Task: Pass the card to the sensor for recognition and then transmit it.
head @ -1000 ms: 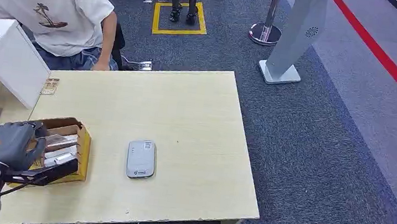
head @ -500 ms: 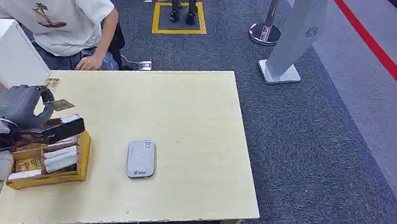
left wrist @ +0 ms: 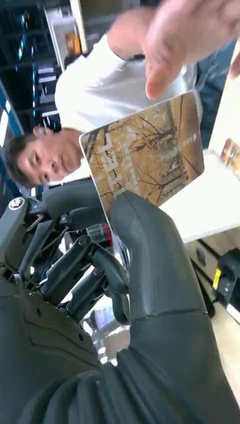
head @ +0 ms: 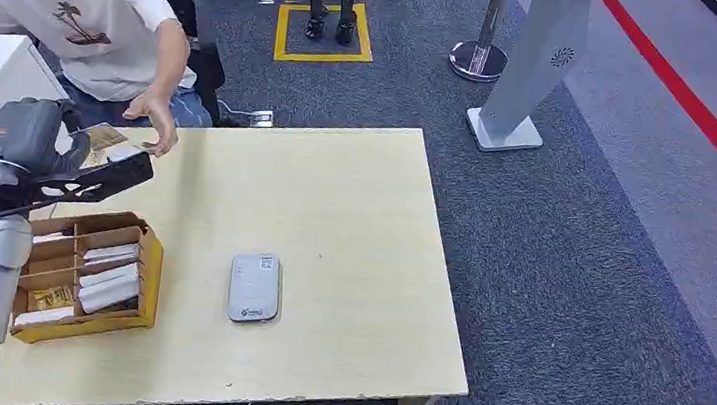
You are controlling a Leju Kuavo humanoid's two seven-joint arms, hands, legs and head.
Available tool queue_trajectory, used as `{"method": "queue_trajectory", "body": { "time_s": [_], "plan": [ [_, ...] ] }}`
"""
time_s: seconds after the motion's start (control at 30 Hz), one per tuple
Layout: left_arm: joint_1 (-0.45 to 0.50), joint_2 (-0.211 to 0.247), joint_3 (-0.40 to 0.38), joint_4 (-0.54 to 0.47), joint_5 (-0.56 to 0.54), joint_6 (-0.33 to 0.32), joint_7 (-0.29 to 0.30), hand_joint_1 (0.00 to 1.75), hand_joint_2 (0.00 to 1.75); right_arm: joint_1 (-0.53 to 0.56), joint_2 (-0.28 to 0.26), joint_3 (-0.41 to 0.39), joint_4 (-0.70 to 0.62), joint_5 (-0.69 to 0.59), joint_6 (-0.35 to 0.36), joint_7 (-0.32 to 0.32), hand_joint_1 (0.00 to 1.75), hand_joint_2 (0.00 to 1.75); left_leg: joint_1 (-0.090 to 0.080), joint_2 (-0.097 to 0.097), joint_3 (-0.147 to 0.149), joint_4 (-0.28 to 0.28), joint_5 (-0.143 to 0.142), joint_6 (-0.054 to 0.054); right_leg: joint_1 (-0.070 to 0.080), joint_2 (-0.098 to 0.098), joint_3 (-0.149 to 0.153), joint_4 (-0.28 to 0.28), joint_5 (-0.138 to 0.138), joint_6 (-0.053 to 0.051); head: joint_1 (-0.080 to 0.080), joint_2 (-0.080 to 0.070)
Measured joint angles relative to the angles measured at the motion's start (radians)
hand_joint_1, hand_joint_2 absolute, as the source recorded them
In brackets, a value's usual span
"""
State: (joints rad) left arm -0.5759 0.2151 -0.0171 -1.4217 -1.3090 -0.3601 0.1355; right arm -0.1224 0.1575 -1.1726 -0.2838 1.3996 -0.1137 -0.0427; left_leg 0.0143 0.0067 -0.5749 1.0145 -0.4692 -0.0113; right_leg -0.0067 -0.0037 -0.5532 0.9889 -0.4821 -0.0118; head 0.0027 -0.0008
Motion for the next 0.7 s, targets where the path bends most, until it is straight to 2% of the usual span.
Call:
{"method": "queue_trajectory", "body": {
  "time_s": [0.2, 0.4, 0.43, 0.6, 0.63, 0.7],
  "plan": [
    [-0.053, -0.041, 0.078, 0.141, -0.100, 0.037, 0.007, 1.75, 1.75, -0.013, 0.000, 0.017, 0.004, 0.016, 0.001, 0.011, 0.00, 1.75, 0.000, -0.001, 0.000, 0.000, 0.000, 0.000, 0.000, 0.000, 0.000, 0.000, 0.000, 0.000, 0.000, 0.000],
    [-0.082, -0.083, 0.121, 0.223, -0.142, 0.048, -0.009, 1.75, 1.75, -0.016, 0.000, 0.019, 0.004, 0.015, 0.000, 0.012, 0.00, 1.75, 0.000, -0.001, 0.000, 0.000, 0.000, 0.000, 0.000, 0.000, 0.000, 0.000, 0.000, 0.000, 0.000, 0.000],
    [-0.087, -0.088, 0.124, 0.233, -0.149, 0.046, -0.013, 0.00, 1.75, -0.016, 0.000, 0.019, 0.004, 0.014, 0.000, 0.012, 0.00, 1.75, 0.000, 0.000, 0.000, 0.000, 0.000, 0.000, 0.000, 0.000, 0.000, 0.000, 0.000, 0.000, 0.000, 0.000],
    [-0.120, -0.114, 0.140, 0.282, -0.184, 0.067, -0.023, 0.00, 1.75, -0.012, 0.000, 0.019, 0.004, 0.006, -0.002, 0.010, 0.00, 1.75, 0.000, 0.000, 0.000, 0.001, 0.000, 0.000, 0.000, 0.000, 0.000, 0.000, 0.000, 0.000, 0.000, 0.000],
    [-0.125, -0.120, 0.141, 0.286, -0.188, 0.069, -0.023, 0.00, 0.00, -0.011, 0.000, 0.019, 0.004, 0.005, -0.002, 0.009, 0.00, 1.75, 0.000, 0.000, 0.000, 0.001, 0.000, 0.000, 0.000, 0.000, 0.000, 0.000, 0.000, 0.000, 0.000, 0.000],
    [-0.131, -0.130, 0.146, 0.294, -0.193, 0.069, -0.023, 0.00, 0.00, -0.010, 0.000, 0.019, 0.004, 0.004, -0.002, 0.006, 0.00, 1.75, 0.000, 0.000, 0.000, 0.001, 0.000, 0.000, 0.000, 0.000, 0.000, 0.000, 0.000, 0.000, 0.000, 0.000]
  ]
}}
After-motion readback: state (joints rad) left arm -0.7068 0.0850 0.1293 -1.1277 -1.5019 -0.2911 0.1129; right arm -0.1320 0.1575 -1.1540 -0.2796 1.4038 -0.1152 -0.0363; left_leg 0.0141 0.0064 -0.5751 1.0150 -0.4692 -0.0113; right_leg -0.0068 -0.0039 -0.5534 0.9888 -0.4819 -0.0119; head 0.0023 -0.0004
